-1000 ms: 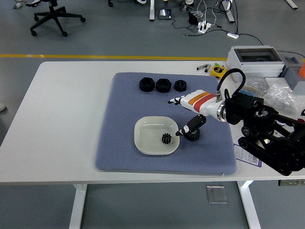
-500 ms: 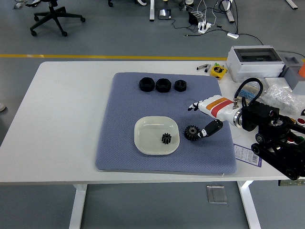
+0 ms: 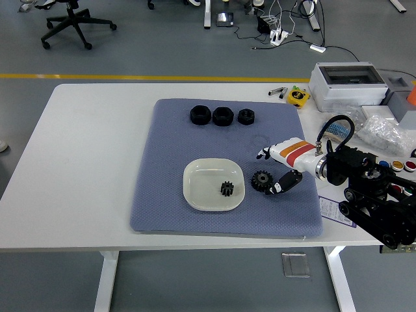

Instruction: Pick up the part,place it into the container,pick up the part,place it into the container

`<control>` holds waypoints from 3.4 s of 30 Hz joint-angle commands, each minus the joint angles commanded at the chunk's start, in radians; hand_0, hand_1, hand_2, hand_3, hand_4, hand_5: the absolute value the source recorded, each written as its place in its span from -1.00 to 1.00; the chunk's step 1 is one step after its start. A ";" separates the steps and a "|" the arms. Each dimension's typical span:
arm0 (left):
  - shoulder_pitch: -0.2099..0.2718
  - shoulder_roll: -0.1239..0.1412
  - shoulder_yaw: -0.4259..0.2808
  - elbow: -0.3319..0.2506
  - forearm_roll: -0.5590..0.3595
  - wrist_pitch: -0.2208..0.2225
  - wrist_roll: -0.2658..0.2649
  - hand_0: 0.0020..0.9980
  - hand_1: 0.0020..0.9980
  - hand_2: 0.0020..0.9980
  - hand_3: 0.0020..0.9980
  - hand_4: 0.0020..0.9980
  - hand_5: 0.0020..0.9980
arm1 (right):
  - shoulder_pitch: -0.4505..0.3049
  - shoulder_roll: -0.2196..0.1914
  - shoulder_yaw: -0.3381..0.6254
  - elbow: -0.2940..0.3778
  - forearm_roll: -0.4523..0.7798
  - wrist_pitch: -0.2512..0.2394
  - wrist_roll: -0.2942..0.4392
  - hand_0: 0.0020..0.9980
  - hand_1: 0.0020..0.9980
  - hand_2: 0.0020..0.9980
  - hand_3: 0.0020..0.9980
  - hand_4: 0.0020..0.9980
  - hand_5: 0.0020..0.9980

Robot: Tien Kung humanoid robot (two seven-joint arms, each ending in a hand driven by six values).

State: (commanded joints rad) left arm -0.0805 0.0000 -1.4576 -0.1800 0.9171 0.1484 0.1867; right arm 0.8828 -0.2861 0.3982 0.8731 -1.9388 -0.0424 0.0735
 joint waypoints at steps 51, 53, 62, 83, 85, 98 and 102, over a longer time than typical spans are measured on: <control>-0.013 0.000 -0.014 0.000 0.028 0.002 0.012 0.79 0.79 0.80 0.29 0.12 0.38 | -0.025 0.014 0.016 -0.041 0.125 -0.046 -0.003 -0.82 -0.63 -0.37 -0.28 0.30 -0.19; -0.014 0.000 -0.013 0.000 0.027 0.001 0.011 0.79 0.79 0.80 0.28 0.12 0.38 | -0.023 0.009 0.024 -0.032 0.127 -0.045 -0.004 -0.83 -0.64 -0.39 -0.30 0.29 -0.17; -0.011 0.001 -0.014 0.000 0.026 0.001 0.010 0.79 0.79 0.80 0.28 0.12 0.38 | -0.022 -0.001 0.060 0.023 0.127 -0.046 -0.013 -0.83 -0.65 -0.41 -0.31 0.29 -0.17; -0.004 0.004 -0.001 0.000 0.018 0.001 0.008 0.79 0.79 0.80 0.28 0.13 0.37 | 0.056 0.191 -0.015 0.044 0.056 -0.074 -0.120 -0.54 -0.21 0.18 0.53 1.00 0.34; -0.004 0.004 0.001 0.000 0.019 0.001 0.009 0.79 0.79 0.80 0.28 0.13 0.37 | 0.060 0.200 -0.018 0.048 0.046 -0.056 -0.131 -0.54 -0.21 0.18 0.53 1.00 0.34; 0.002 0.004 -0.012 0.000 0.030 0.005 0.011 0.79 0.79 0.80 0.28 0.13 0.37 | 0.037 0.193 0.015 0.057 0.069 -0.024 -0.145 -0.25 0.10 0.59 1.00 1.00 0.68; 0.004 0.004 -0.023 0.000 0.037 0.006 0.011 0.79 0.79 0.80 0.28 0.13 0.37 | 0.032 0.165 0.073 0.097 0.070 -0.050 -0.151 -0.31 0.05 0.56 1.00 1.00 0.67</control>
State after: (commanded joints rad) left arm -0.0764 0.0039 -1.4807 -0.1800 0.9543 0.1544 0.1977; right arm 0.9145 -0.1215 0.4715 0.9699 -1.8686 -0.0919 -0.0773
